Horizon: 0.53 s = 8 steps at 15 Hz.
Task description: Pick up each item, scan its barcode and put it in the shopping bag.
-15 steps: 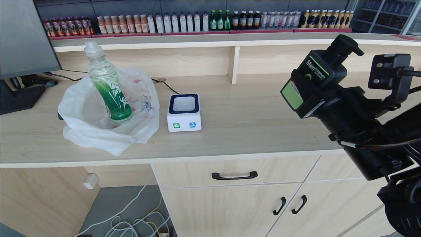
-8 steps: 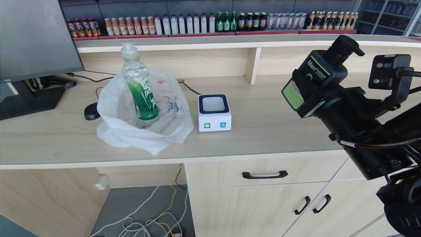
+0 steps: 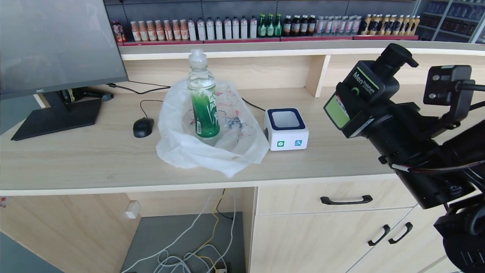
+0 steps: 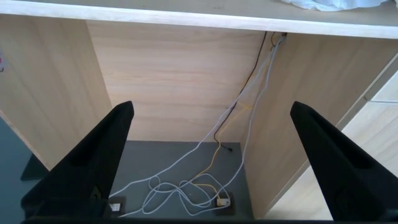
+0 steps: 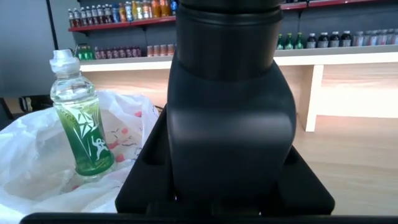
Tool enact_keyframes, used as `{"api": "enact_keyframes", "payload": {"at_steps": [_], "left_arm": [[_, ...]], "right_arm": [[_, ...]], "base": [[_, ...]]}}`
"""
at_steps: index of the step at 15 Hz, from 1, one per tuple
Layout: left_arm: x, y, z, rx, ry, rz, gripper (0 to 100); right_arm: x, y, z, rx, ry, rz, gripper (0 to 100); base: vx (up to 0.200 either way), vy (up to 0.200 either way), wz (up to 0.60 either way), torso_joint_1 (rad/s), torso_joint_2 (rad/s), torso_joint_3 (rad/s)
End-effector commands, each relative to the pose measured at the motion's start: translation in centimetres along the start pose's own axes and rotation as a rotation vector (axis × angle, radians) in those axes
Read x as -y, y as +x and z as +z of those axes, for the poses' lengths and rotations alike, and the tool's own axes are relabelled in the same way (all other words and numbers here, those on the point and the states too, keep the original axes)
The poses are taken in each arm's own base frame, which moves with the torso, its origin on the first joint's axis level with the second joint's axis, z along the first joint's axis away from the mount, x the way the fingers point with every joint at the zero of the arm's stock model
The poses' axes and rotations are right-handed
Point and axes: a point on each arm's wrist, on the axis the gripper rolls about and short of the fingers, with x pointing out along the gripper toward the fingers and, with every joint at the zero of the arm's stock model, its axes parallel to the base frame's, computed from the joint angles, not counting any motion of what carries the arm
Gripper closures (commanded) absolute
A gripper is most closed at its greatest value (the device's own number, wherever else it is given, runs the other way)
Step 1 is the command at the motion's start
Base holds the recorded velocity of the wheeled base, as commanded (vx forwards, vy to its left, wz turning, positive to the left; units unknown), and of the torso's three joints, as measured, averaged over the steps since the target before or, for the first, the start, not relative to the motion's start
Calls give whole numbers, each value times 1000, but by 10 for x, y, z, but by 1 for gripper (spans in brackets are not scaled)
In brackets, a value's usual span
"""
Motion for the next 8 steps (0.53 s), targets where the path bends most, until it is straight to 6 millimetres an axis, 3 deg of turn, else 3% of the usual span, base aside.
{"api": "enact_keyframes", "payload": {"at_steps": [1, 8], "left_arm": [[0, 0, 0, 0, 0, -1, 0], [0, 0, 0, 0, 0, 1, 0]], "right_arm": [[0, 0, -1, -2, 1, 1, 100], [-10, -22, -23, -126, 46, 42, 100]], "base": [[0, 0, 0, 0, 0, 0], [0, 0, 0, 0, 0, 0]]}}
